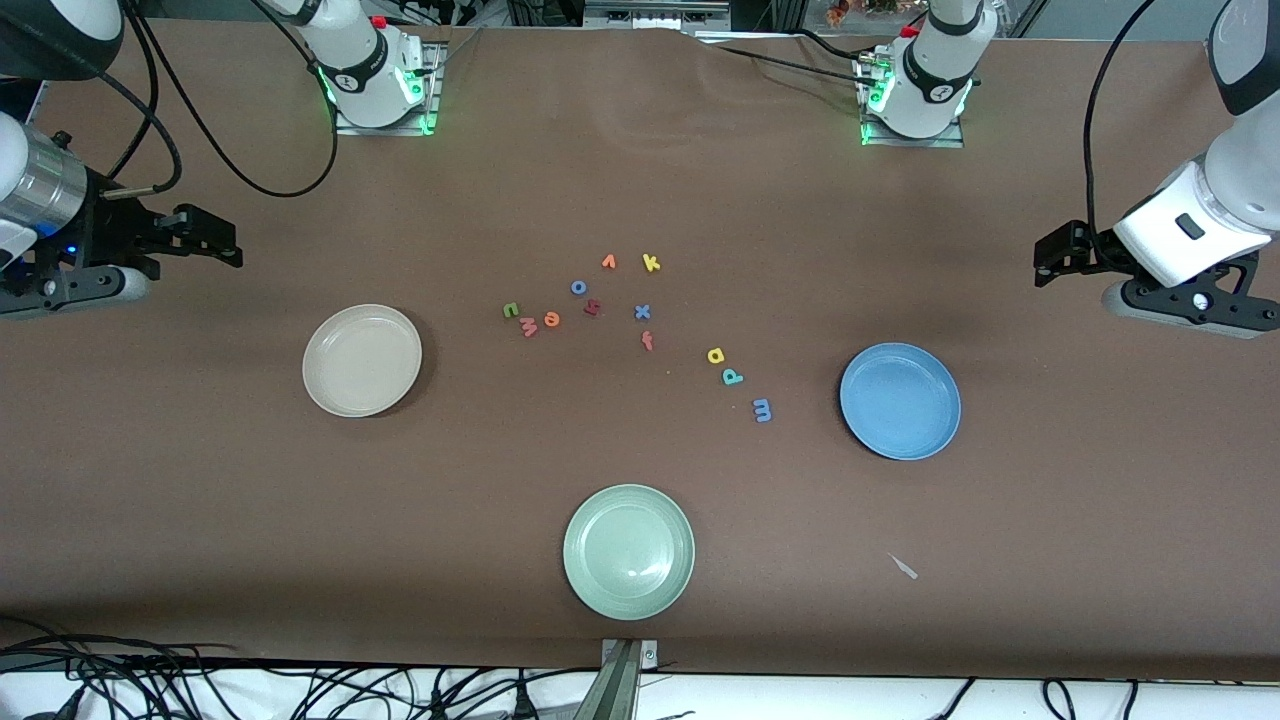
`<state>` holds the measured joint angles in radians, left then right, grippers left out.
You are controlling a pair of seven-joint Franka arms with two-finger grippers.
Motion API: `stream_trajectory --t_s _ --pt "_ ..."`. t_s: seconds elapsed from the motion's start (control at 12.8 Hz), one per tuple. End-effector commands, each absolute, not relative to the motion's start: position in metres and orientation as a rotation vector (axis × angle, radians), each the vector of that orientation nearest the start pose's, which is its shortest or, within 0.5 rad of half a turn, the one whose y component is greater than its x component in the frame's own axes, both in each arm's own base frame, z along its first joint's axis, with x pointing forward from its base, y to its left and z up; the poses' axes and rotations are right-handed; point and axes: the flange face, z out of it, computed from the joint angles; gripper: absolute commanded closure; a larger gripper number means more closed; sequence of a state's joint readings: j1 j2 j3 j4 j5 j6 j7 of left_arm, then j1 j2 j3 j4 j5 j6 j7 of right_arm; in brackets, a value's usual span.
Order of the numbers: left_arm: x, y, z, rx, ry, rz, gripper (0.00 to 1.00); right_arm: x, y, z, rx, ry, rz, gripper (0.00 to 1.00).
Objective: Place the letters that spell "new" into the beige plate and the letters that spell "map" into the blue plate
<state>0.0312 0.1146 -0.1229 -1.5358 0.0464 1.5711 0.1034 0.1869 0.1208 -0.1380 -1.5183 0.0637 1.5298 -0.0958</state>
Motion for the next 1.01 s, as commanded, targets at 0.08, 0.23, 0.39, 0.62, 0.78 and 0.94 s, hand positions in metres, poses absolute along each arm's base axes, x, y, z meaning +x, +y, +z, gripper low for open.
stream_trajectory --t_s 0.08,0.23,0.39,0.62,0.78,0.94 --pt "0.5852 -0.0458 0.5839 -3.078 0.302 0.12 0.0 0.5801 0.0365 0.5871 -3.084 -0.234 0.186 0.0" --pt "0.5856 -0.0458 0.5831 -3.078 0.305 0.122 0.0 0.5815 0.0361 0.5852 -3.09 -0.244 0.189 0.0" --pt "0.5856 -0.0458 0.5831 -3.078 0.302 0.122 0.0 0.5817 0.035 0.5864 -3.093 -0.237 0.18 0.0" --pt "0.5852 -0.0458 0.5839 -3.078 0.304 0.12 0.0 0.5828 0.0358 0.5836 -3.094 -0.236 0.182 0.0" --pt "0.5852 -0.0458 0.5832 -3.078 0.302 0.122 0.0 0.5849 0.0354 0.5811 -3.094 -0.234 0.182 0.0" --pt "0.5852 -0.0458 0.5832 -3.078 0.305 0.122 0.0 0.5859 0.0355 0.5805 -3.095 -0.231 0.177 0.0"
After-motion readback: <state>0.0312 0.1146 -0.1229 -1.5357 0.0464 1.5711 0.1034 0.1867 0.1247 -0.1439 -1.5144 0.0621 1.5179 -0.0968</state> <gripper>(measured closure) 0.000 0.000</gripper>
